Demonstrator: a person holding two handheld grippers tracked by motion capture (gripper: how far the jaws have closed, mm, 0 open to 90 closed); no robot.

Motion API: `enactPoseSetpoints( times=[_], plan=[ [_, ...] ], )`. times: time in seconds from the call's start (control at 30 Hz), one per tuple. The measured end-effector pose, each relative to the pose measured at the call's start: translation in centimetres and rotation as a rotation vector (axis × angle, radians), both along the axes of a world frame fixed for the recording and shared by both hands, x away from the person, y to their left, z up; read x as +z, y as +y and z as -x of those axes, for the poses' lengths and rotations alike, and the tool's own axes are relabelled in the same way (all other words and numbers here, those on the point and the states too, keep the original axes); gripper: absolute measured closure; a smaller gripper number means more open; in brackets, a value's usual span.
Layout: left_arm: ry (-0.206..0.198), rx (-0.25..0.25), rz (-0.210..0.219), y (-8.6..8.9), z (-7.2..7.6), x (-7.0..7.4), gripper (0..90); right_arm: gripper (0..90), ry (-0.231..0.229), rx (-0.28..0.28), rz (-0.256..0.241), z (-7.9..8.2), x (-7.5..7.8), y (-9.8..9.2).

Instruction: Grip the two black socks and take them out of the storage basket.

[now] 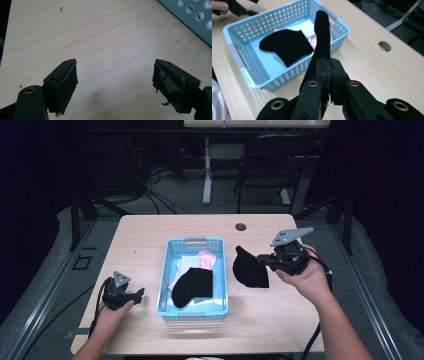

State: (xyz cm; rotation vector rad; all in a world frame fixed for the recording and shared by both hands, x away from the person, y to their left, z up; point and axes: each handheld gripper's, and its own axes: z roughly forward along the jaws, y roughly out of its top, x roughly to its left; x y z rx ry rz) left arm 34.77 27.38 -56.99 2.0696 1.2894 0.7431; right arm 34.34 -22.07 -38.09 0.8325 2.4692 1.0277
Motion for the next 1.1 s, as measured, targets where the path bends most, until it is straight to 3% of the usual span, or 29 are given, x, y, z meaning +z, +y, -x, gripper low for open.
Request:
enactPoseSetpoints(
  times=[0.27, 0.4, 0.5, 0.6, 0.7, 0.83, 0.87, 1.0, 1.1],
  plan=[
    [-0.001, 0.007, 0.006, 0.1, -0.1, 0.0, 20.0, 87.3, 0.073, -0.038, -0.012, -0.6, -5.0, -0.7],
    [0.003, 0.01, 0.009, 0.1, -0.1, -0.2, 20.0, 87.2, 0.111, -0.1, -0.042, -1.6, -7.7, -1.8],
    [0.003, 0.014, 0.01, 0.2, -0.1, -0.2, 20.0, 87.1, 0.123, -0.155, -0.054, -2.2, -9.7, -2.7],
    [0.007, 0.009, 0.007, 0.2, -0.1, -0.2, 20.0, 86.4, 0.127, -0.211, -0.096, -2.4, -11.2, -3.6],
    [-0.004, 0.014, 0.018, 0.2, -0.1, -0.1, 20.0, 81.7, 0.114, -0.246, -0.043, -2.5, -11.9, -4.2],
    [-0.001, 0.02, 0.039, 0.4, -0.2, 0.0, 19.9, 73.6, 0.099, -0.284, -0.129, -2.3, -12.3, -5.0],
    [0.002, 0.022, 0.053, 0.5, -0.3, 0.0, 19.7, 70.5, 0.095, -0.301, -0.131, -2.2, -12.6, -5.0],
    [0.032, 0.038, 0.039, 0.6, -0.5, -0.5, 19.5, 64.6, 0.075, -0.308, -0.166, -1.9, -13.1, -4.9],
    [0.014, 0.036, 0.042, 0.5, -0.5, -0.3, 19.6, 61.5, 0.072, -0.315, -0.141, -1.8, -13.4, -4.8]
  ],
)
